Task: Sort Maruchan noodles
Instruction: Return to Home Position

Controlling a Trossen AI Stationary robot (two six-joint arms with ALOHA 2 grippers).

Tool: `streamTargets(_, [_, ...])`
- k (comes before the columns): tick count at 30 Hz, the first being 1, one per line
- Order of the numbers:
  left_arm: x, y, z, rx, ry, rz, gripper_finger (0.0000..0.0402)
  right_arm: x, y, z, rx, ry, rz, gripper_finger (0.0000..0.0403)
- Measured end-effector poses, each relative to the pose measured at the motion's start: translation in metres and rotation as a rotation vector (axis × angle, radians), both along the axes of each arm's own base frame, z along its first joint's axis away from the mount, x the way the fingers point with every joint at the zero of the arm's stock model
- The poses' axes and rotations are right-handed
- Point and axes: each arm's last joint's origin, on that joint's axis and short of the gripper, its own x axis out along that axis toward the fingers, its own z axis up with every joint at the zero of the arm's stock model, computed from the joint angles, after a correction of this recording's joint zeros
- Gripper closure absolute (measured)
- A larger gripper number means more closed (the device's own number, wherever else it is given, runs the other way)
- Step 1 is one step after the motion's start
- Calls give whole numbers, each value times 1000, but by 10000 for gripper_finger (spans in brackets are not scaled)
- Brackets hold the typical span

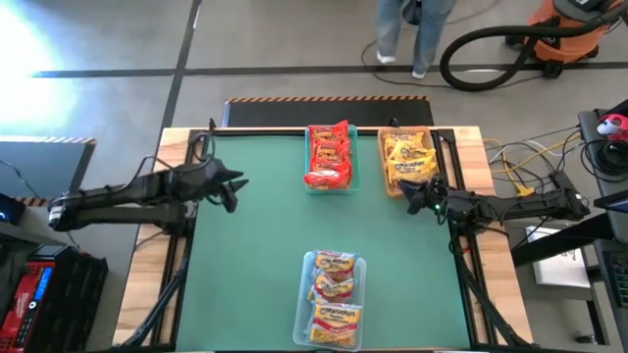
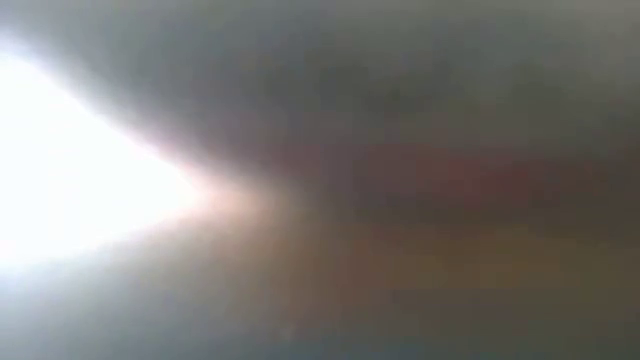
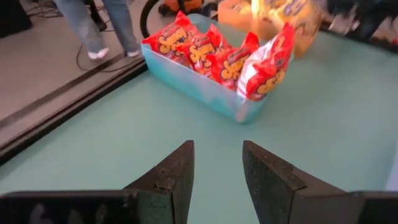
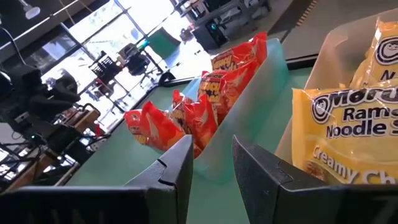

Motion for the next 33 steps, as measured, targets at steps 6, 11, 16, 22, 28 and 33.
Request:
streamTargets(6, [-12,-3,-13,-55,-95,-29,283,0,0,0,3,-1,-1,300])
streamTargets(11, [-20,-6,-31,-106,-126,-29,283,0,0,0,4,-1,4,300])
streamTargets(16, [-20,-7,-56,-137,-224,-57,283,0,0,0,5,-2,6,300])
streamTargets(22, [-16,-8,-81,-178,-400,-102,283,0,0,0,6,-2,6,300])
streamTargets(28, [-15,-8,-92,-164,-470,-113,283,0,0,0,6,-2,6,300])
streamTargets(33, [-15,-8,-93,-153,-449,-113,283,0,0,0,6,-2,6,300])
